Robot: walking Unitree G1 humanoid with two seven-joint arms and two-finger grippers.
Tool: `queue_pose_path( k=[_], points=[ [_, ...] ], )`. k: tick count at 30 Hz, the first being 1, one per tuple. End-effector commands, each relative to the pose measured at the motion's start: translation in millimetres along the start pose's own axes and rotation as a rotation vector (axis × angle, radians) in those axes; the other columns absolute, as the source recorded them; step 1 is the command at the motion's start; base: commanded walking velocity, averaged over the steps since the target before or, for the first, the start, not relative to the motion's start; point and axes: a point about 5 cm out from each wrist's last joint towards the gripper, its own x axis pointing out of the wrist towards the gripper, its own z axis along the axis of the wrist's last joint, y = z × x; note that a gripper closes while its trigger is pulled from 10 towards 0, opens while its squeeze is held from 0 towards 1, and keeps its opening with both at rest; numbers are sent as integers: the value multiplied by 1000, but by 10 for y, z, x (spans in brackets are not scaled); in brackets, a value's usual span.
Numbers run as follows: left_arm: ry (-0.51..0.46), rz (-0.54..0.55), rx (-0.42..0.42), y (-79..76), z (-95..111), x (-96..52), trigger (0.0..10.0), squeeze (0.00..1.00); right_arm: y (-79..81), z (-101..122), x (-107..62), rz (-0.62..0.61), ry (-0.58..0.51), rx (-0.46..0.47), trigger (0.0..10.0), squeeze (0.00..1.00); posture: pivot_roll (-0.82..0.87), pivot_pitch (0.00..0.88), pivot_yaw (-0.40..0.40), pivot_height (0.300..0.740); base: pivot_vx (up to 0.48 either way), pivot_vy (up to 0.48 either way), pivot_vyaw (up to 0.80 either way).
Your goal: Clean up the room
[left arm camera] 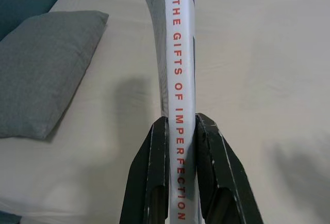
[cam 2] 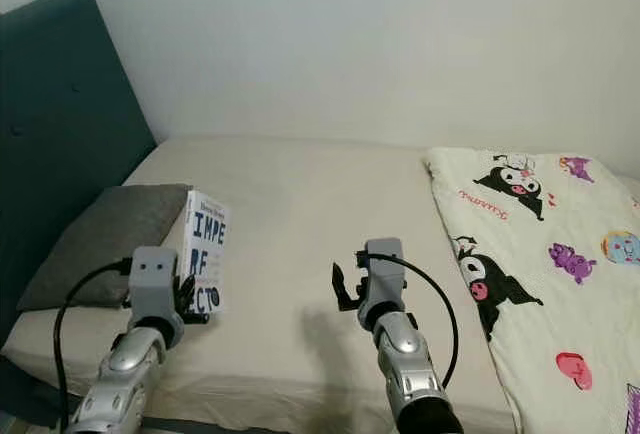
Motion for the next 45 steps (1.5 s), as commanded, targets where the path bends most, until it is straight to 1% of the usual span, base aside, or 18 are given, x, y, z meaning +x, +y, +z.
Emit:
queue_pose_path(
  k=[1, 10, 17, 25, 32, 39, 41, 45],
  points=[
    [8, -3, 9, -21, -23, 7, 10000, 0, 7, -49, -19, -1, 26, -6, 10000, 0, 38, 133, 1, 740, 0, 0, -619],
    [3, 7, -2, -21, -27, 5, 10000, 0, 5, -55, -23, -1, 27, -12, 10000, 0, 37, 128, -1, 740, 0, 0, -780],
    [-11, 15, 17, -20, -10, 30, 10000, 0, 17, -67, -31, 13, 32, -21, 10000, 0, 34, 125, 1, 740, 0, 0, 0],
    [-24, 20, 9, -25, 34, 75, 10000, 0, 17, -61, -37, 13, 24, -17, 10000, 0, 29, 120, 5, 740, 0, 0, 0],
    [-43, 35, -7, -10, 59, 57, 10000, 0, 13, -54, -36, 13, 22, -19, 10000, 0, 34, 124, 1, 740, 0, 472, 0],
    [-68, 59, -23, 17, 69, 29, 10000, 0, 29, -49, -30, 17, 19, -16, 10000, 0, 35, 126, 2, 740, 0, 0, 0],
    [-71, 81, -7, 50, 68, 10, 10000, 0, 35, -47, -28, 18, 17, -14, 10000, 0, 37, 127, 2, 740, 0, -480, 0],
    [-74, 81, 3, 42, 53, -26, 10000, 0, 36, -51, -30, 18, 17, -11, 10000, 0, 40, 130, 2, 740, 0, -480, 0]
  ],
)
